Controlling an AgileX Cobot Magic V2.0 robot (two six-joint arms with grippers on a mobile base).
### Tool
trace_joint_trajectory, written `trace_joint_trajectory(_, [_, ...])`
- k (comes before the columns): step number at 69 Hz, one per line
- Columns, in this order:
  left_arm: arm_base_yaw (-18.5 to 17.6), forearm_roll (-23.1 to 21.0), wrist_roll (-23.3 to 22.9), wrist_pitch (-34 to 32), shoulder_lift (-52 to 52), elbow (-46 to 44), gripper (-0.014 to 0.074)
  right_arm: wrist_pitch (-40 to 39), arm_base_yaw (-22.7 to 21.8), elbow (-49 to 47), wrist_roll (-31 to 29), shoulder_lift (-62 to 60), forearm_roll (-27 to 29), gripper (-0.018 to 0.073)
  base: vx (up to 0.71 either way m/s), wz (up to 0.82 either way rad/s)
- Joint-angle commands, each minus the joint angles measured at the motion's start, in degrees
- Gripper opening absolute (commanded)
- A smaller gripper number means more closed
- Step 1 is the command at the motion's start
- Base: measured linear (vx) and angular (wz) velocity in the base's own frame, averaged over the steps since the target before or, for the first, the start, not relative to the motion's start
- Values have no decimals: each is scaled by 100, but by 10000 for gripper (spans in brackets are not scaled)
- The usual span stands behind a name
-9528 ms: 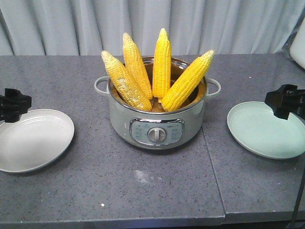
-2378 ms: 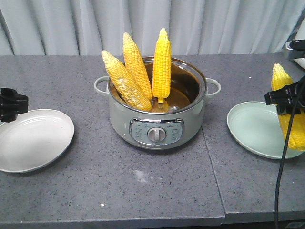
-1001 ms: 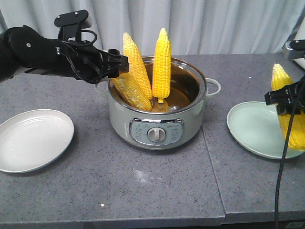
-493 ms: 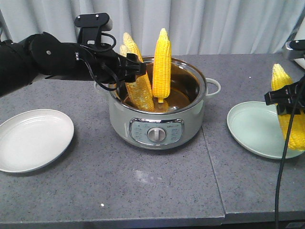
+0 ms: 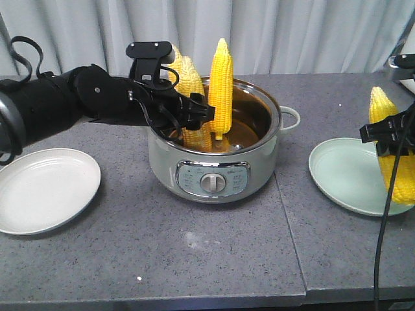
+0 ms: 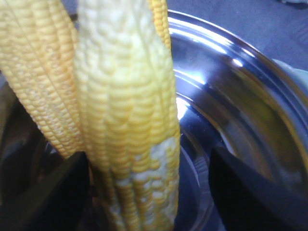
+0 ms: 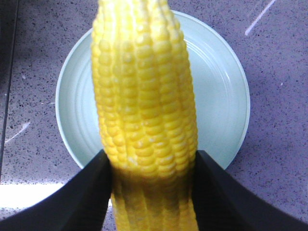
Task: Distribute corn equally
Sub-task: 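Reach the left gripper into the pot and grasp a pale corn cob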
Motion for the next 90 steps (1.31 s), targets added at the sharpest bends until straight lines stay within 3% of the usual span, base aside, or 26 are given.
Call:
trace_joint_trajectory(1, [-50, -132, -31, -321, -161, -204, 510, -234, -37, -145, -69, -216, -33, 260, 0, 0])
trace_joint_trajectory(21, [-57, -134, -42, -430, -70, -302, 507, -234, -37, -145, -69, -216, -33, 260, 0, 0])
trace_joint_trajectory(39, [-57, -34, -64, 473, 413, -1198, 489, -234, -37, -145, -69, -216, -33, 260, 0, 0])
trace_joint_trajectory(49, [-57, 463, -706, 1047, 724, -1625, 489, -234, -37, -145, -69, -216, -33, 260, 0, 0])
trace_joint_trajectory(57, [-57, 823, -1111, 1123, 808, -1776, 489, -234, -37, -145, -69, -216, -33, 260, 0, 0])
trace_joint_trajectory(74, [-57, 772, -1116, 1063, 787, -1794, 482, -234, -37, -145, -69, -216, -33, 260, 0, 0])
trace_joint_trajectory(90, [-57, 792, -1102, 1268, 787, -1794, 380, -234, -37, -145, -69, -216, -33, 260, 0, 0])
